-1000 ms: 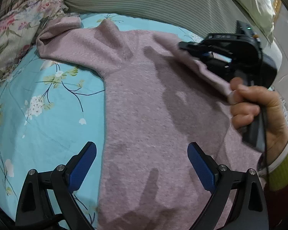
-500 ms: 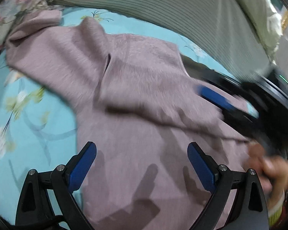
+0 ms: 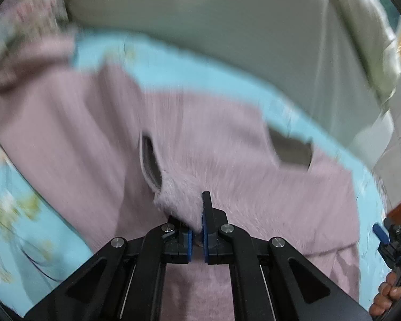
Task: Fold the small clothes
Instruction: 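Grasp the other sleeve cuff with the left tool and fold it across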
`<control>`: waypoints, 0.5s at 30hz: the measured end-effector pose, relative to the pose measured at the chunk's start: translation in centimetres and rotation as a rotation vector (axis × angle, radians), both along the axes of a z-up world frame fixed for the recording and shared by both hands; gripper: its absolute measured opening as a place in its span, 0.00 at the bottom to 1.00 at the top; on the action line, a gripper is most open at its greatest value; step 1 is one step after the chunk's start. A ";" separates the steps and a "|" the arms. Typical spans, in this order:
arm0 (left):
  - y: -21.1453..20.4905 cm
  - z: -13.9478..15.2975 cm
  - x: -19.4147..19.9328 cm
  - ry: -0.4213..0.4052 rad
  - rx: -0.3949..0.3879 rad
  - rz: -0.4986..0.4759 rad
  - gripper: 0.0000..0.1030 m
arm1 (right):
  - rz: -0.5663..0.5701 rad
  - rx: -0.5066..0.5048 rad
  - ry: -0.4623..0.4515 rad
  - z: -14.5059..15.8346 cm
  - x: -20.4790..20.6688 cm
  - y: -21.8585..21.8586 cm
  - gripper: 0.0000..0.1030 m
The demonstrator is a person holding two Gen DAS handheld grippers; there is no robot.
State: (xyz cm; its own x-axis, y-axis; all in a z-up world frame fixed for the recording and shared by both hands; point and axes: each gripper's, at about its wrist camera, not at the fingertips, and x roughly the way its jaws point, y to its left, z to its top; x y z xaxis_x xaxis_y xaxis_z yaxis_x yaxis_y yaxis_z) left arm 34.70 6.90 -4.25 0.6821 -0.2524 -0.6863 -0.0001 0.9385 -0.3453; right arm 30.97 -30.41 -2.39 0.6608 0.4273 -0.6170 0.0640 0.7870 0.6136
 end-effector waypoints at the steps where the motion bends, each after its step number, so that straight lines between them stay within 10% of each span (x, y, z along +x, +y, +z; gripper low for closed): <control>1: 0.4 0.5 0.1 -0.017 0.012 0.019 0.04 | -0.021 -0.026 0.007 0.1 0.1 -0.8 0.35; 7: 0.4 -2.0 1.3 0.043 0.076 0.000 0.04 | -0.079 -0.133 0.104 -1.9 4.4 -4.7 0.52; 15: 2.1 -2.0 0.6 0.014 0.059 0.042 0.04 | 0.058 -0.176 0.198 -6.5 8.8 -2.9 0.49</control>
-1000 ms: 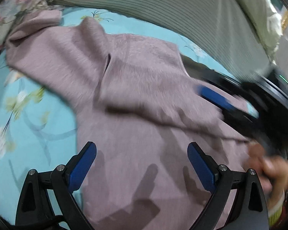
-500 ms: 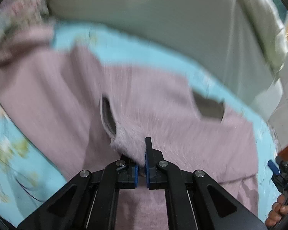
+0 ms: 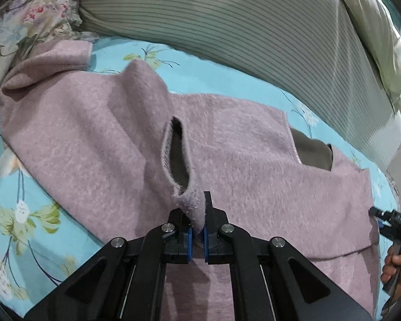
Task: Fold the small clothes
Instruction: 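Grasp the other sleeve cuff with the left tool and fold it across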
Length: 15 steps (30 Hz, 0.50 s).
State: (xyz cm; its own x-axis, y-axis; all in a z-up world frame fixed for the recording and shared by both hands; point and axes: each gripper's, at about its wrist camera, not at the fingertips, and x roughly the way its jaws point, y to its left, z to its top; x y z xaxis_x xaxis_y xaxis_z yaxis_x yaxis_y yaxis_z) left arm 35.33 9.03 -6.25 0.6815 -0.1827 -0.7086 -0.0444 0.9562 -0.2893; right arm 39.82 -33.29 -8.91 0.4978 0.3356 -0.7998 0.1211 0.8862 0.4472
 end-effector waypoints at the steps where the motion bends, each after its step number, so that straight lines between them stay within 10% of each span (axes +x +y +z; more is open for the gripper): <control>1: 0.1 0.1 0.0 0.002 -0.004 0.003 0.04 | 0.020 -0.008 -0.006 -0.1 0.1 0.2 0.10; 15: -1.9 -0.4 -0.1 0.023 0.007 -0.092 0.05 | -0.089 -0.248 -0.054 3.2 -2.2 -0.1 0.16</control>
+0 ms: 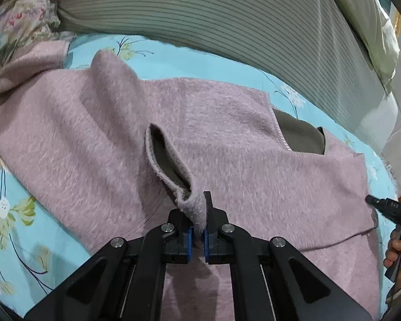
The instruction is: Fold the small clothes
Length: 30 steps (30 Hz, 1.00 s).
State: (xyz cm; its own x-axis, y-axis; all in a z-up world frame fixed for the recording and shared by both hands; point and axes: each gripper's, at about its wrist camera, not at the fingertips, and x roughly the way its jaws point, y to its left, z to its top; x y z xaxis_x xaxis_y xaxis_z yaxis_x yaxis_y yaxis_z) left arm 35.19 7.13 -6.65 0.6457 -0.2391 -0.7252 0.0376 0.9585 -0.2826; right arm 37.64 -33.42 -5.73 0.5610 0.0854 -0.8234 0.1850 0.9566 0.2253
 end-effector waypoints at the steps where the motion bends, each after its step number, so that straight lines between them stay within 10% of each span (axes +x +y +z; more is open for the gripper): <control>1: 0.2 0.0 -0.1 0.001 -0.003 0.000 0.06 | 0.012 0.003 -0.043 0.9 -0.5 0.5 0.16; 7: 0.0 -0.1 -0.4 0.010 0.030 0.010 0.11 | 0.145 0.081 0.098 -3.4 0.4 2.9 0.23; 16: 8.1 1.2 -1.9 -0.006 0.046 0.230 0.16 | 0.134 0.236 -0.007 0.4 -3.7 2.3 0.39; 19: 10.6 2.3 -1.7 -0.018 0.075 0.293 0.36 | 0.217 0.290 -0.032 1.2 -5.8 5.0 0.47; 25: 13.4 4.7 1.1 -0.052 0.261 0.399 0.75 | 0.283 0.371 -0.001 0.8 -8.1 9.1 0.48; 30: 14.8 5.5 5.8 -0.058 0.548 0.441 0.79 | 0.312 0.374 0.015 0.9 -9.9 10.4 0.48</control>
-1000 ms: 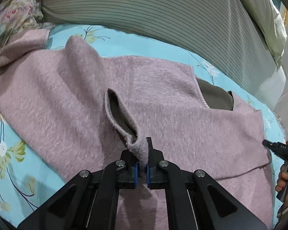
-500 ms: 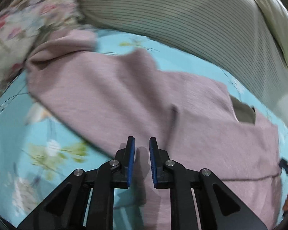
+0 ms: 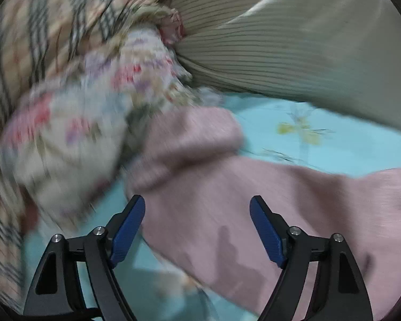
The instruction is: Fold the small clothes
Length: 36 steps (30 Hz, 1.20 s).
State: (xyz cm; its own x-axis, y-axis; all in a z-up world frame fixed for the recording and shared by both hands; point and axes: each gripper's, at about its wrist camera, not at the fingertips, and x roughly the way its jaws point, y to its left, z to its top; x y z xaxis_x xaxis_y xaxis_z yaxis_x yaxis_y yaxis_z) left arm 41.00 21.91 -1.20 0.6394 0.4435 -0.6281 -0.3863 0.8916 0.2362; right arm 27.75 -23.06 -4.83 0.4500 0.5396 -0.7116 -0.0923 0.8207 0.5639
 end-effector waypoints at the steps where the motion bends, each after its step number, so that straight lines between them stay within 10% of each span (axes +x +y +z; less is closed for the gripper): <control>1: 0.4 -0.2 1.1 0.020 0.050 0.007 0.79 | -0.002 0.003 0.004 0.0 -0.1 0.0 0.48; 11: 2.3 -3.7 7.3 0.159 0.198 0.005 0.80 | -0.025 0.008 0.026 -0.1 1.0 1.3 0.49; 14: 3.8 -3.1 8.2 0.134 0.076 0.004 0.35 | -0.014 0.013 0.033 -0.3 1.0 1.8 0.49; 15: 4.5 -3.1 8.4 0.139 0.000 -0.008 0.03 | -0.010 0.014 0.032 -0.3 0.9 1.9 0.49; 25: 4.4 2.8 -0.7 -0.137 -0.444 -0.131 0.04 | 0.015 0.037 -0.005 0.7 -0.6 2.3 0.49; 36: -14.2 6.8 -8.7 -0.207 -0.682 -0.491 0.04 | -0.037 0.045 -0.020 0.9 -1.7 0.0 0.49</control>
State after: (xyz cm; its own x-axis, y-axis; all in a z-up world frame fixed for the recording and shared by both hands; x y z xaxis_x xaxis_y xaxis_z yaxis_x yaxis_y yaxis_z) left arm 32.25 7.70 5.65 0.7909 -0.3442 -0.5059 0.1038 0.8903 -0.4434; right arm 26.06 -23.08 -3.92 0.4841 0.5534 -0.6778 -0.0734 0.7976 0.5988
